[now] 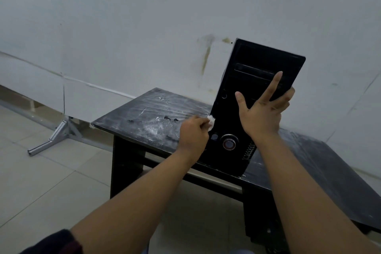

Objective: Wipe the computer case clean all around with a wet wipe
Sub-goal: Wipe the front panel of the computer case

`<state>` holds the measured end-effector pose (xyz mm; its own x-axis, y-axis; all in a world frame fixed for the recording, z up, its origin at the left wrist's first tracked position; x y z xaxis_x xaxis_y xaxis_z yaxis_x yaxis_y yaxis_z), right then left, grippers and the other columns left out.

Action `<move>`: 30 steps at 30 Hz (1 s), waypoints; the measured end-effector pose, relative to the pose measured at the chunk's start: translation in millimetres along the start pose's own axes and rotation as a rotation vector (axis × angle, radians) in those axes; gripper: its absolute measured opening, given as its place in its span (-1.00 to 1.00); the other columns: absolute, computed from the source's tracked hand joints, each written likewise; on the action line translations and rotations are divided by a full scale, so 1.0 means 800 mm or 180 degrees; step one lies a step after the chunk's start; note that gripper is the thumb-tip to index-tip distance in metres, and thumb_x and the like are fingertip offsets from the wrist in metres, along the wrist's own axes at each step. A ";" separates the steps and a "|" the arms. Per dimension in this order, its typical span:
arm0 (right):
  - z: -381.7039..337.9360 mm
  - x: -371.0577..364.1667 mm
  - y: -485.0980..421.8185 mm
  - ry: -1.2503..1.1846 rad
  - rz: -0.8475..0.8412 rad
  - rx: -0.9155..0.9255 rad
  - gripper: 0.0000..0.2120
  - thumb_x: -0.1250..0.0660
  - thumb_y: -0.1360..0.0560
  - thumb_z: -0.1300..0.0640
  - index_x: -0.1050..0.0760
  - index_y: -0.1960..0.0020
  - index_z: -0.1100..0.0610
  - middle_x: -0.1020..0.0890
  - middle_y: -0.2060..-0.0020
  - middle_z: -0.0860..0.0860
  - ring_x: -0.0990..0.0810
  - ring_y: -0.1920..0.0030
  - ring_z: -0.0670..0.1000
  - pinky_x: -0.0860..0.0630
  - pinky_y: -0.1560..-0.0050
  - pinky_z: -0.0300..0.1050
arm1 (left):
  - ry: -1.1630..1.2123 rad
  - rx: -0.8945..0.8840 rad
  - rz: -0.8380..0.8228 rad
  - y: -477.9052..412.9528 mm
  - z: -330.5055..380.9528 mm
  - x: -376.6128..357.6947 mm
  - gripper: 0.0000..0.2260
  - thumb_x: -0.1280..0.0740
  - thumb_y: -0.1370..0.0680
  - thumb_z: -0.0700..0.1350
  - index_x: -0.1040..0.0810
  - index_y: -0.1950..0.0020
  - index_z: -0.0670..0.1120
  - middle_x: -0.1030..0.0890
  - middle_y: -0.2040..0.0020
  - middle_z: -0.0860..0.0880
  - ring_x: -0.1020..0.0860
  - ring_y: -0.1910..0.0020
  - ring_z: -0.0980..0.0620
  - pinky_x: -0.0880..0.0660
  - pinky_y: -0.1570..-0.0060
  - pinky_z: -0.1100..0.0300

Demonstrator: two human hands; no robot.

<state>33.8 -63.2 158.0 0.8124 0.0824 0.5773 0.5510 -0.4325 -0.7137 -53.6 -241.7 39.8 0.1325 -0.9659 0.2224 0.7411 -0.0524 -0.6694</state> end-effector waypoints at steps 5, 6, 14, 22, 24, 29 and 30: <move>-0.002 0.001 0.000 0.0001 0.0046 0.0033 0.07 -0.21 -0.56 -0.51 0.49 -0.66 -0.15 0.22 -0.63 0.35 -0.12 -0.56 0.48 -0.53 -0.28 0.49 | -0.0008 0.0212 -0.0141 0.012 -0.007 0.001 -0.86 -0.46 -0.60 -0.30 -0.76 -0.13 -0.23 -0.74 -0.01 -0.11 -0.63 0.07 0.10 -0.64 -0.11 0.15; -0.002 0.001 0.000 -0.0003 0.0051 0.0023 0.07 -0.21 -0.56 -0.51 0.48 -0.66 -0.14 0.22 -0.63 0.35 -0.13 -0.55 0.48 -0.52 -0.28 0.50 | 0.0046 0.0182 -0.0058 0.003 0.002 0.004 -0.86 -0.46 -0.59 -0.29 -0.76 -0.13 -0.21 -0.74 -0.01 -0.10 -0.65 0.05 0.08 -0.63 -0.12 0.16; 0.001 -0.002 0.000 -0.0041 0.0021 0.0039 0.07 -0.21 -0.56 -0.50 0.46 -0.67 -0.13 0.22 -0.62 0.37 -0.11 -0.56 0.49 -0.52 -0.29 0.50 | 0.0084 0.0020 0.0225 -0.038 0.030 0.011 -0.88 -0.50 -0.57 -0.25 -0.77 -0.09 -0.19 -0.76 0.04 -0.08 -0.69 0.07 0.04 -0.58 -0.04 0.33; 0.001 -0.004 -0.001 0.0008 0.0078 0.0028 0.06 -0.19 -0.56 -0.52 0.43 -0.69 -0.10 0.17 -0.62 0.38 -0.16 -0.53 0.51 -0.54 -0.27 0.49 | -0.0332 0.0524 -0.0497 0.046 -0.053 -0.011 -0.87 -0.49 -0.61 -0.23 -0.77 -0.13 -0.18 -0.77 0.02 -0.08 -0.69 0.07 0.13 -0.62 -0.09 0.28; 0.002 -0.004 -0.002 0.0010 0.0093 0.0023 0.07 -0.20 -0.56 -0.51 0.43 -0.69 -0.11 0.17 -0.62 0.38 -0.16 -0.53 0.50 -0.54 -0.26 0.50 | -0.0302 0.0514 -0.0430 0.031 -0.043 -0.009 -0.87 -0.48 -0.61 -0.22 -0.78 -0.12 -0.15 -0.78 0.03 -0.07 -0.71 0.06 0.09 -0.65 -0.07 0.21; 0.002 -0.007 -0.001 0.0005 0.0124 0.0017 0.06 -0.18 -0.56 -0.52 0.41 -0.69 -0.10 0.17 -0.62 0.38 -0.16 -0.53 0.48 -0.53 -0.28 0.49 | -0.0042 -0.0064 0.0203 -0.030 0.028 0.016 -0.90 -0.52 -0.57 -0.17 -0.80 -0.06 -0.11 -0.78 0.08 -0.01 -0.64 0.14 0.20 -0.44 0.04 0.56; 0.002 -0.008 -0.001 0.0008 0.0124 0.0008 0.06 -0.18 -0.56 -0.52 0.41 -0.69 -0.10 0.17 -0.62 0.38 -0.16 -0.53 0.48 -0.52 -0.29 0.48 | -0.0002 -0.0107 0.0254 -0.037 0.035 0.018 -0.89 -0.52 -0.57 -0.18 -0.80 -0.07 -0.12 -0.78 0.07 -0.01 -0.63 0.13 0.23 -0.41 0.03 0.60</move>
<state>28.8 -61.7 154.2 0.8328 0.0632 0.5500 0.5194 -0.4330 -0.7367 -55.2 -246.9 82.9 0.1908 -0.9672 0.1679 0.7057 0.0163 -0.7083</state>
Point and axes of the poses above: each hand's wrist, its own y-axis away from the middle knuckle, its own x-axis out of the back of the hand, z = x × y, the point moved 7 cm from there along -y, towards the middle knuckle
